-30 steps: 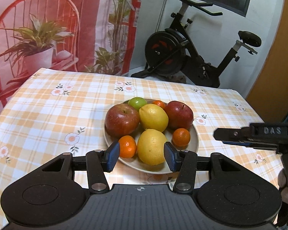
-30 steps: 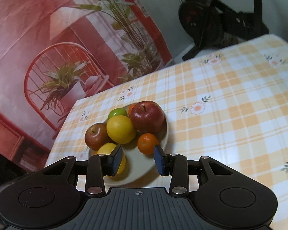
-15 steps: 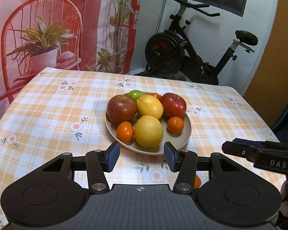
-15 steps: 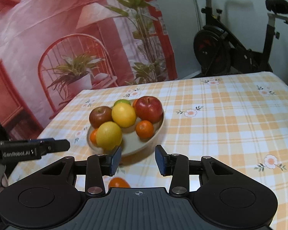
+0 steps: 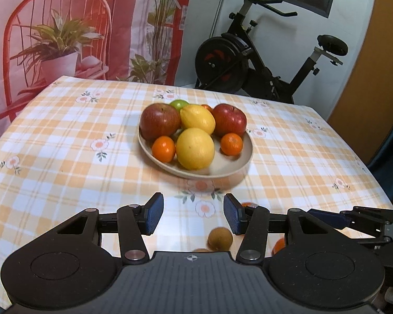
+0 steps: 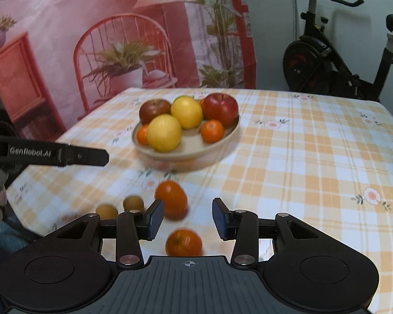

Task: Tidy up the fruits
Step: 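Close the right tool on a tangerine while the left tool approaches an orange, then close the left tool on the orange and lift it while the right tool lifts the tangerine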

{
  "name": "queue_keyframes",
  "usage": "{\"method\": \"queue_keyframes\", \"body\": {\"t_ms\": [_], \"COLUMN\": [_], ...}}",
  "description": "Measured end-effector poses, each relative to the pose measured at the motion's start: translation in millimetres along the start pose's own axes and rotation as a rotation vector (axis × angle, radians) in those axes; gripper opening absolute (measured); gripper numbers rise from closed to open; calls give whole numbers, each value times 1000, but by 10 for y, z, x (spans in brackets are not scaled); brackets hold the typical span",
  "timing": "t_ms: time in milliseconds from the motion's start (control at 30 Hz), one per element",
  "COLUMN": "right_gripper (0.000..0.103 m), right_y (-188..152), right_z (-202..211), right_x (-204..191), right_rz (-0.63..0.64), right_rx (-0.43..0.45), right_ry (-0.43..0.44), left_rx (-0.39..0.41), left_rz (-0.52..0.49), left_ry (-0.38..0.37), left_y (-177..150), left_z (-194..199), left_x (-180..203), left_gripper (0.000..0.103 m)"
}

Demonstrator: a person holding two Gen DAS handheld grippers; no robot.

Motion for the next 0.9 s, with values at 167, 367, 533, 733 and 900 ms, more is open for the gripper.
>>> {"method": "queue_keyframes", "body": {"t_ms": [167,367,533,733,900], "right_gripper": [39,41,41,32,32], "right_y": [-121,-186,-234,-254,-217], "right_z": [1,-59,-103,-137,-120], "right_x": [-11,-60,-67,-40,13], "right_rz": [7,28,37,40,26], "right_rx": [-35,-68,-84,-95,-65], "right_ry": [12,34,37,33,29], "left_rx": [1,-4,-10,-33,-43], "left_rz": [-14,-12,-15,-18,-37], "left_ry": [-9,-7,-5,-17,-44], "left_y": [-43,-93,-106,-135,-142], "left_z": [-2,-17,-51,-112,-161], "left_x": [42,53,63,81,139], "left_gripper": [53,53,53,53,53]}}
Point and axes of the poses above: each gripper's, at about its wrist camera, not at the fingertips, and z roughly against the way its jaws point, x to its right, y to its top, the point moved 2 cm from there along -z, roughly the way its jaws point, and after that the axes turned 4 degrees about x, right-handed, at the moved point
